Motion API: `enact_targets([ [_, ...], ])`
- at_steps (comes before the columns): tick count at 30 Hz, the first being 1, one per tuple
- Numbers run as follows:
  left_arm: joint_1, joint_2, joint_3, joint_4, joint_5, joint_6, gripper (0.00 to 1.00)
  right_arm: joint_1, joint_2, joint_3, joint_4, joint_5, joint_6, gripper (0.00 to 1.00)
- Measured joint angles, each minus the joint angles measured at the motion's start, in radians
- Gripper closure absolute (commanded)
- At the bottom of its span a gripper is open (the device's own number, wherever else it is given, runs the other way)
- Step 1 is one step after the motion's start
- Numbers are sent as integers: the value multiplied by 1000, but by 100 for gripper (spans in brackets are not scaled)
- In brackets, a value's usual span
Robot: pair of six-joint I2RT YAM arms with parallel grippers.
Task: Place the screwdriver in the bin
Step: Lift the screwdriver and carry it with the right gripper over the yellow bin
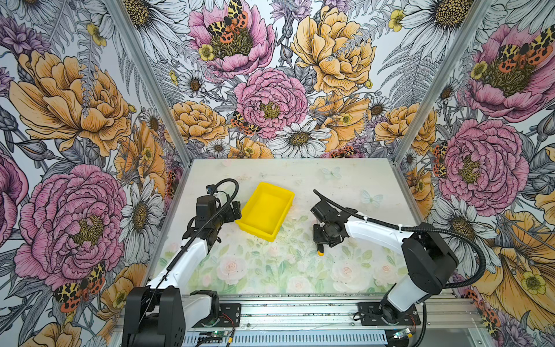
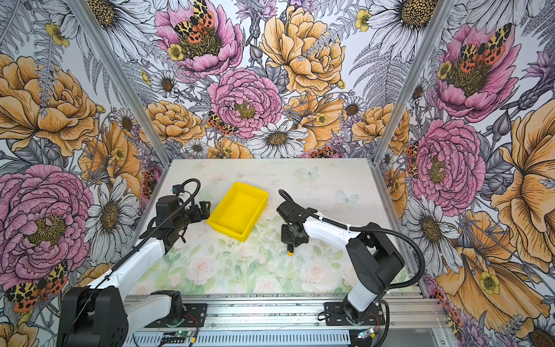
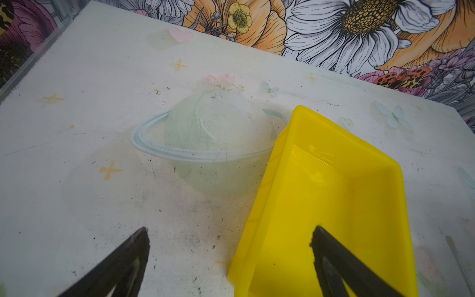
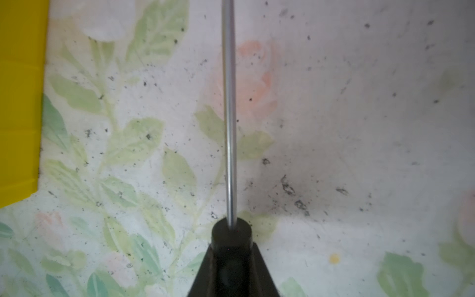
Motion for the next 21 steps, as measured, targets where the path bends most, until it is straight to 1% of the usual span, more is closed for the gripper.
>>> enact_targets([
  [6, 6, -2, -15, 11, 0, -8, 2, 0, -25, 93, -15, 7, -14, 100],
  [11, 21, -2, -16, 13, 0, -18, 1, 0, -21, 238, -28, 9, 17, 100],
  [16, 35, -3, -16, 13, 0, -18, 1, 0, 68, 436, -16, -26, 71, 100],
  [21, 40, -26, -23, 13, 0, -18, 1, 5, 196, 577, -13, -81, 127, 100],
])
